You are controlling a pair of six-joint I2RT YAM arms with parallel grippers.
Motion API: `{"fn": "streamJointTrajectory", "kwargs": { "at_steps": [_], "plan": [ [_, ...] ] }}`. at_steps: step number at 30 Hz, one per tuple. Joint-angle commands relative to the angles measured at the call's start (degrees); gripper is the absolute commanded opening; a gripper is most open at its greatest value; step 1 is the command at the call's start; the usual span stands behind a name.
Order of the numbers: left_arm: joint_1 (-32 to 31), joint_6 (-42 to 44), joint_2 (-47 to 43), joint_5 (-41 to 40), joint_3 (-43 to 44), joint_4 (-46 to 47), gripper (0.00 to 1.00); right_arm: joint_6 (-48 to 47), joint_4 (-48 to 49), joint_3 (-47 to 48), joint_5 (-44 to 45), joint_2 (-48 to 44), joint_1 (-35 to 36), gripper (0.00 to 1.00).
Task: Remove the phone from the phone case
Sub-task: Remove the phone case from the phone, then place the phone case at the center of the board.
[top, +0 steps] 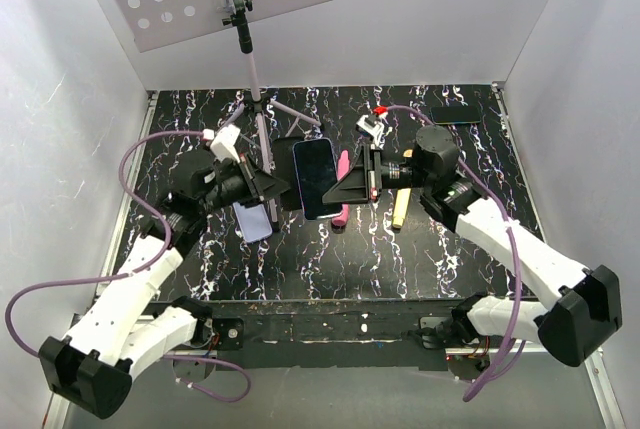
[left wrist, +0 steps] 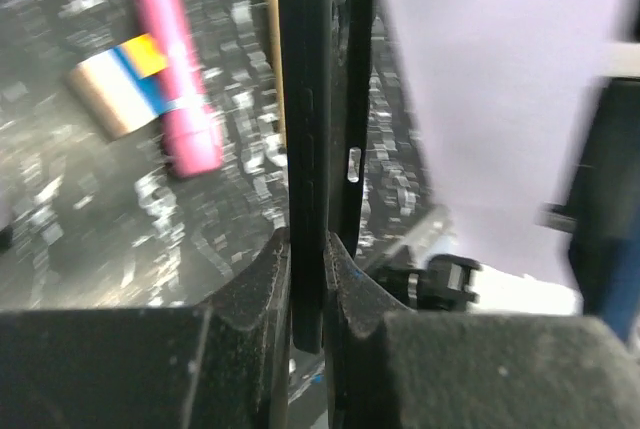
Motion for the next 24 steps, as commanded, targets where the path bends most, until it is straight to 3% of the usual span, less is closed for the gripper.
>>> {"fn": "streamJointTrajectory", "kwargs": {
  "at_steps": [1, 6, 10, 18, 24],
  "plan": [
    [0.1, 4.1, -7.8, -18.8, -2.6, -19.9, 0.00, -17.9, -19.7, 8.6, 7.5, -6.7, -0.1, 0.01],
    [0.2, 0.8, -14.2, -29.5, -7.6, -25.3, 0.00, -24.2, -28.1, 12.5, 11.9, -8.3, -1.0, 0.01],
    [1.1, 4.5, -7.0, -39.4, -7.2, -27.3, 0.00, -23.6, -27.3, 12.5, 10.7, -7.5, -1.6, 0.01],
    [14.2, 8.4, 6.8, -16.6, -8.8, -10.5, 0.00, -23.5, -28.1, 9.5, 11.7, -9.4, -1.8, 0.01],
    [19.8, 9.1, 16.3, -5.4, -9.8, -5.2, 0.00, -23.8, -28.7, 8.1, 12.8, -11.3, -2.4, 0.01]
  ]
}}
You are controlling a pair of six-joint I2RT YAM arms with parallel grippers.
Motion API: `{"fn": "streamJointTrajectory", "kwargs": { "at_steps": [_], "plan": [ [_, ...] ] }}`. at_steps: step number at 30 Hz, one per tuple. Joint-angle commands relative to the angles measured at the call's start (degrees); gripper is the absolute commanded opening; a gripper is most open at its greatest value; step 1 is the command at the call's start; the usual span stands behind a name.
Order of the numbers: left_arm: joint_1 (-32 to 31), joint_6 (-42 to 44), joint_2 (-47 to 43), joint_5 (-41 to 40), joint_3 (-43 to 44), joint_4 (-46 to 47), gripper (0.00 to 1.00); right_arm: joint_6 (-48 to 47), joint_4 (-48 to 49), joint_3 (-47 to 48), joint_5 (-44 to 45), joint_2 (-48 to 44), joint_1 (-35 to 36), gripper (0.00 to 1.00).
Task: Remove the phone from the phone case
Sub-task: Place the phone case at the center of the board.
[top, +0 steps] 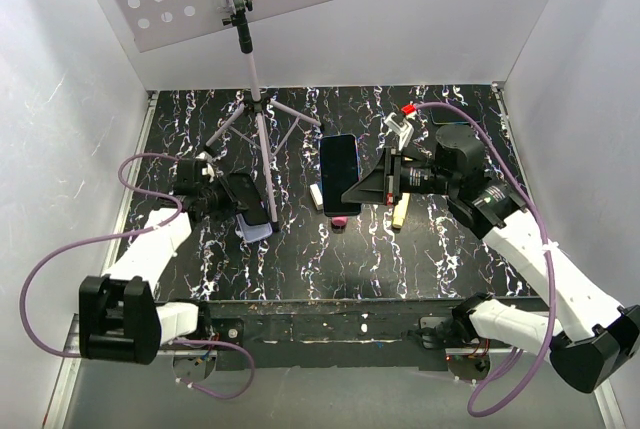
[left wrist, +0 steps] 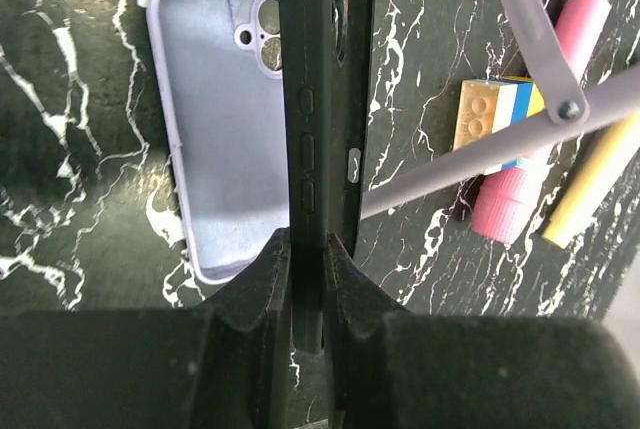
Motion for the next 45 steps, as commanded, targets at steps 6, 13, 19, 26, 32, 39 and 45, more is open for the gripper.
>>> {"fn": "streamJointTrajectory", "kwargs": {
  "at_steps": [6, 13, 19, 26, 32, 39, 45],
  "plan": [
    [4.5, 1.6, 3.0, 10.2, -4.2, 11.2, 0.00, -1.0, 4.7, 0.1, -0.4, -1.0, -0.7, 0.01],
    [4.6, 2.7, 1.5, 8.7, -5.6, 10.0, 0.00, -0.6, 6.0, -0.4, -1.2, -0.4, -0.8, 0.01],
    [4.6, 2.8, 1.6, 7.4, -6.0, 9.1, 0.00, -0.4, 6.2, -1.2, -1.2, -1.0, -1.0, 0.01],
    [4.5, 2.3, 3.8, 7.5, -6.3, 8.5, 0.00, -0.4, 6.1, -1.2, -1.0, -1.5, -1.3, 0.01],
    [4.6, 2.2, 4.7, 7.9, -6.2, 8.7, 0.00, -0.2, 6.2, -1.9, -1.0, -1.8, -1.4, 0.01],
    [4.6, 2.0, 6.2, 7.0, -5.5, 7.3, 0.17, 0.1, 6.9, -2.3, -1.2, -1.4, -1.6, 0.01],
    [4.6, 1.7, 7.1, 6.0, -4.2, 5.5, 0.43, 0.3, 7.1, -2.8, -1.2, -1.4, -1.8, 0.01]
  ]
}}
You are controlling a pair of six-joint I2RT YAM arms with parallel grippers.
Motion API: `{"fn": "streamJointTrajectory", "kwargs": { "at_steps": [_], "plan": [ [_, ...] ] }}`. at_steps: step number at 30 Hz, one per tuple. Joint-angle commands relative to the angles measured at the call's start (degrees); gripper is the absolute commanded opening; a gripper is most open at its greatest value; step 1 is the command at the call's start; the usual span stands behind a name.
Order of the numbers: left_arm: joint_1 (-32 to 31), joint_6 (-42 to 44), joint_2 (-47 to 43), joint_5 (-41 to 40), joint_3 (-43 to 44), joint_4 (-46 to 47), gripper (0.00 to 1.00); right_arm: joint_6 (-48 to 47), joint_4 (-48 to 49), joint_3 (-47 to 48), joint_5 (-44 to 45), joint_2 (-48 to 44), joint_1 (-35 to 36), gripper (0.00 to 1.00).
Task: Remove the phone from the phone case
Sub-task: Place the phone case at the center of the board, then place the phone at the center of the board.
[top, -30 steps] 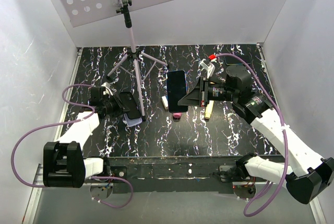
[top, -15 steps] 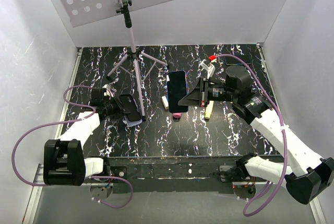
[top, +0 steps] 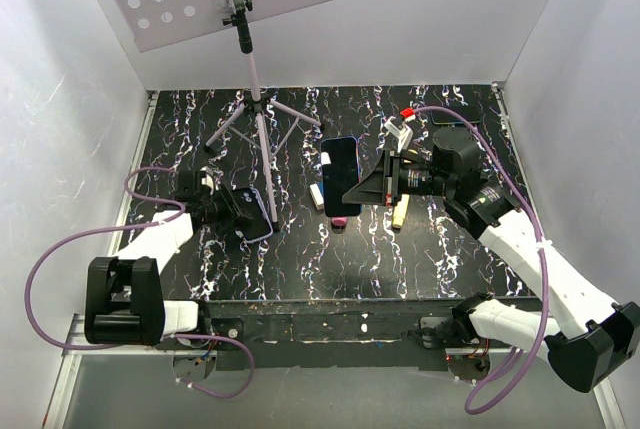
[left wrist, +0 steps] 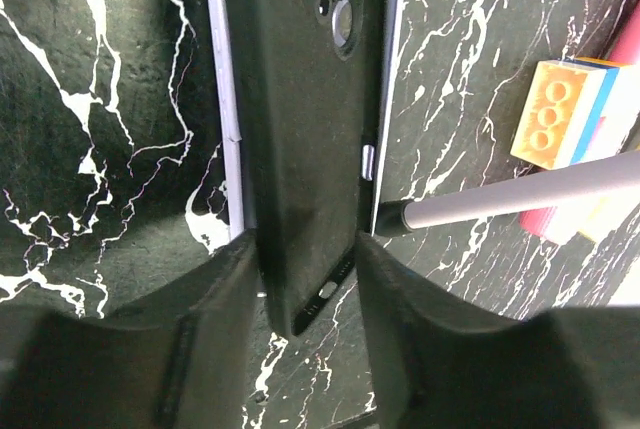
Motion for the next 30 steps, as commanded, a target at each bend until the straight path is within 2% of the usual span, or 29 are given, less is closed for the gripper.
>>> {"fn": "streamJointTrajectory", "kwargs": {
  "at_steps": [1, 7, 9, 15, 20, 25, 30],
  "plan": [
    [0.2, 0.2, 0.0, -0.8, 2.1, -1.7, 0.48, -0.1, 5.3, 0.1, -1.2, -1.3, -0.6, 0.01],
    [0.2, 0.9, -1.7, -1.8, 4.0, -3.8, 0.72, 0.5, 5.8, -0.3, -1.3, 0.0, -0.9, 0.01],
    [0.2, 1.3, -2.5, -3.3, 5.6, -6.0, 0.98, 0.5, 5.8, -0.4, -1.0, 0.6, -1.1, 0.01],
    [0.2, 2.8, -5.9, -10.0, 11.0, -13.3, 0.98, 3.4, 4.0, -2.5, 5.7, 2.0, -3.2, 0.01],
    [0.2, 4.4, -11.9, -17.7, 12.4, -13.2, 0.98, 9.8, 1.3, -8.5, 16.3, 3.3, -11.8, 0.01],
    [0.2, 4.9, -13.3, -16.4, 12.8, -11.7, 0.98, 16.0, 5.9, -15.5, 29.6, 7.3, -23.9, 0.01],
    [0.3, 5.4, -13.9, -11.2, 12.0, -10.9, 0.98, 21.9, 12.9, -14.5, 43.0, 16.7, -32.7, 0.01]
  ]
}}
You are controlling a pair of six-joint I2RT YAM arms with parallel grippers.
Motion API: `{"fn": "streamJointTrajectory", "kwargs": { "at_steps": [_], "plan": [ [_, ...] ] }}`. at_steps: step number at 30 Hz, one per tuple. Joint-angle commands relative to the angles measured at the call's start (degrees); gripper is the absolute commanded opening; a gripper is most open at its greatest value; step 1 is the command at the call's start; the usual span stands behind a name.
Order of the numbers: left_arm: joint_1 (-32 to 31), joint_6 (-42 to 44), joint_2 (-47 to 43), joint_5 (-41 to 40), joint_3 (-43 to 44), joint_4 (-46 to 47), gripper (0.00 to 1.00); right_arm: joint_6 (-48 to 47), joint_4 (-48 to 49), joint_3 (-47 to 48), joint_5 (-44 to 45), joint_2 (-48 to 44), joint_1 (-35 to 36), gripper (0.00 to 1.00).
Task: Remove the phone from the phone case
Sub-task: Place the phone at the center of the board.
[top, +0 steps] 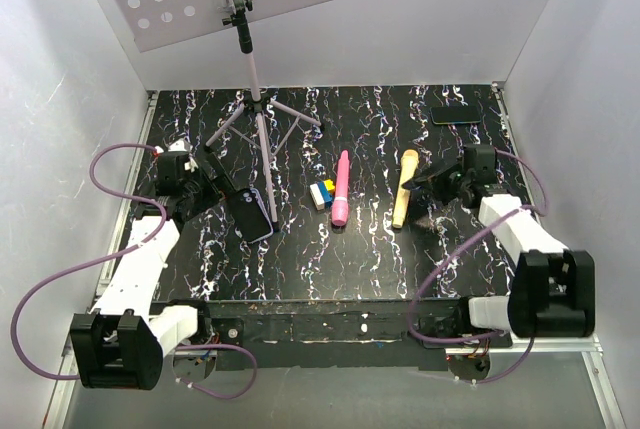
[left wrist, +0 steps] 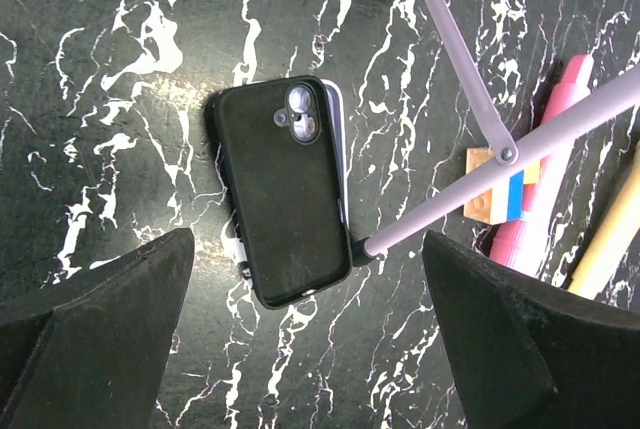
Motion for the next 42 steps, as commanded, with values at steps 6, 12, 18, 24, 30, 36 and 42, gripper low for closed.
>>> {"fn": "streamJointTrajectory", "kwargs": {
  "at_steps": [6, 12, 18, 24, 30, 36, 42],
  "plan": [
    [0.4, 1.4, -4.1, 5.0, -0.2, 1.8, 0.98, 11.0, 10.0, 17.2, 23.3, 20.2, -9.1, 0.01],
    [0.4, 1.1, -5.6, 6.1, -0.1, 2.0, 0.98, 14.9, 5.9, 30.3, 24.9, 35.8, -10.6, 0.01],
    [0.4, 1.1, -6.3, 6.4, 0.2, 2.0, 0.98, 16.5, 3.2, 38.5, 23.8, 44.2, -11.1, 0.01],
    [0.4, 1.0, -6.0, 5.9, 0.4, 1.8, 0.98, 16.3, 0.0, 44.2, 22.9, 49.4, -11.3, 0.01],
    [0.9, 0.6, -5.6, 6.0, 0.4, 2.1, 0.98, 18.7, -0.1, 45.8, 19.3, 52.9, -11.6, 0.04],
    [1.0, 0.6, -5.2, 6.1, 0.2, 2.2, 0.98, 18.9, 0.8, 45.8, 18.7, 53.9, -12.0, 0.15],
    [1.6, 0.5, -5.0, 6.8, 0.0, 2.7, 0.98, 17.8, 0.2, 47.0, 16.5, 54.9, -12.7, 0.30]
  ]
}}
